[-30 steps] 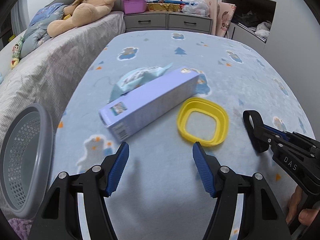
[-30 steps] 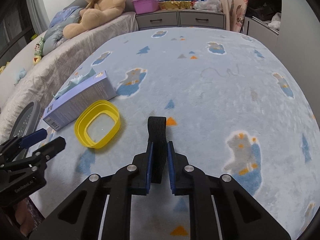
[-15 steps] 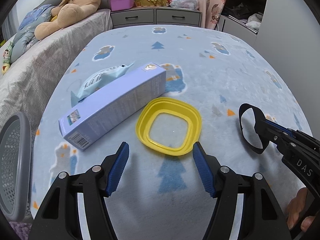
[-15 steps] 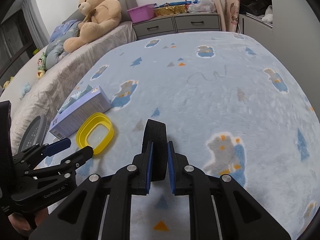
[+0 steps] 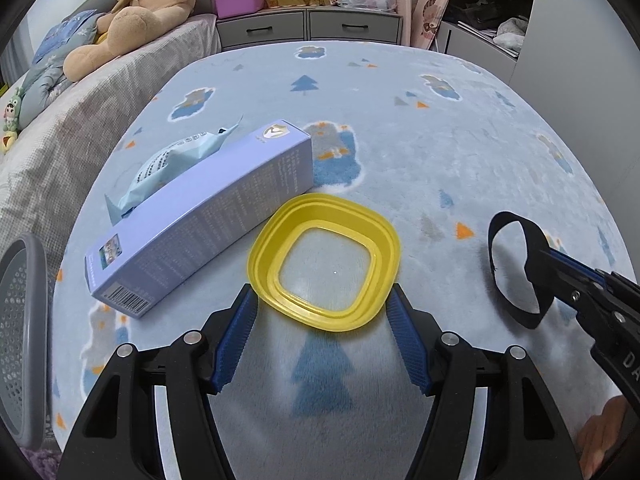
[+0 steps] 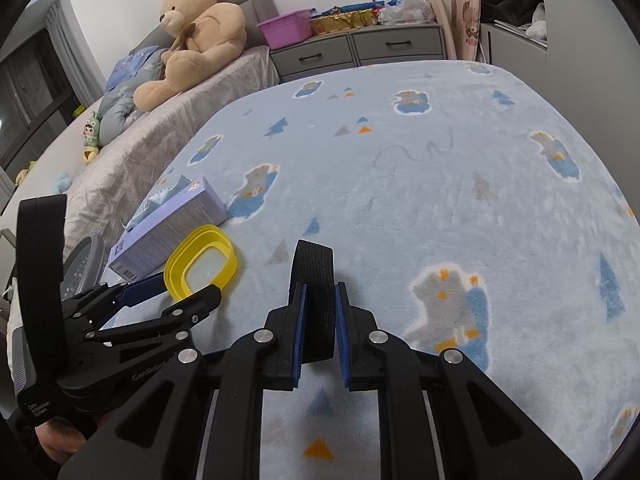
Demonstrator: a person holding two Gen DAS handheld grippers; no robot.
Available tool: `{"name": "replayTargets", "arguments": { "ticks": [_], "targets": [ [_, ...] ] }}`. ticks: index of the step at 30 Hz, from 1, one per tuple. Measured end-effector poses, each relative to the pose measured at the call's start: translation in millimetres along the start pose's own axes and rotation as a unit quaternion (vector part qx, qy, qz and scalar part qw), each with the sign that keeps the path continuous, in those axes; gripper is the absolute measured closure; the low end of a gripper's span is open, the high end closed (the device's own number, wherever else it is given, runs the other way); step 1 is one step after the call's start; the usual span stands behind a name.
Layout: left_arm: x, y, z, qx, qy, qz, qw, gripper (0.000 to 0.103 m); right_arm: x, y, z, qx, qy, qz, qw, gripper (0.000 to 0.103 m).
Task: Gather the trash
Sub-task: 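Grasp the yellow plastic lid rim with the left tool while the right tool holds the band, then carry lid and band over the wastebasket and open both tools to drop them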
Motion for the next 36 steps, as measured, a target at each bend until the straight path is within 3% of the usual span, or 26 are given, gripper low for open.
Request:
{"name": "replayTargets", "arguments": {
  "ticks": [9,19,36],
  "targets": [
    [13.1,14.4,-2.6,0.005,0.002,-0.001,1.0,0.034,0.0,0.9,-2.4,0.008,0.003,0.003,1.0,0.088],
    [20.1,17.9,-4.4,0.0,-0.003,-0.013,0.9999,0.036,0.0,-0.5,-3.1,0.012,0.005,0.004,1.0,0.088],
    [-6.4,-41.5,5.1,-0.015,0.003,-0.04,0.9991,0.04,-1.7,-22.0,18.6,0.003,-0.012,-0.013,1.0,0.088]
  ]
}}
Point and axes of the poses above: each gripper's, at about its wrist camera, not at the fingertips, and y roughly the way its jaws point, z to its left, x to its top, the point moved 8 cm from there along y, roughly the way its jaws point, and after that the axes turned 14 degrees about -x, right-handed, at the moved point
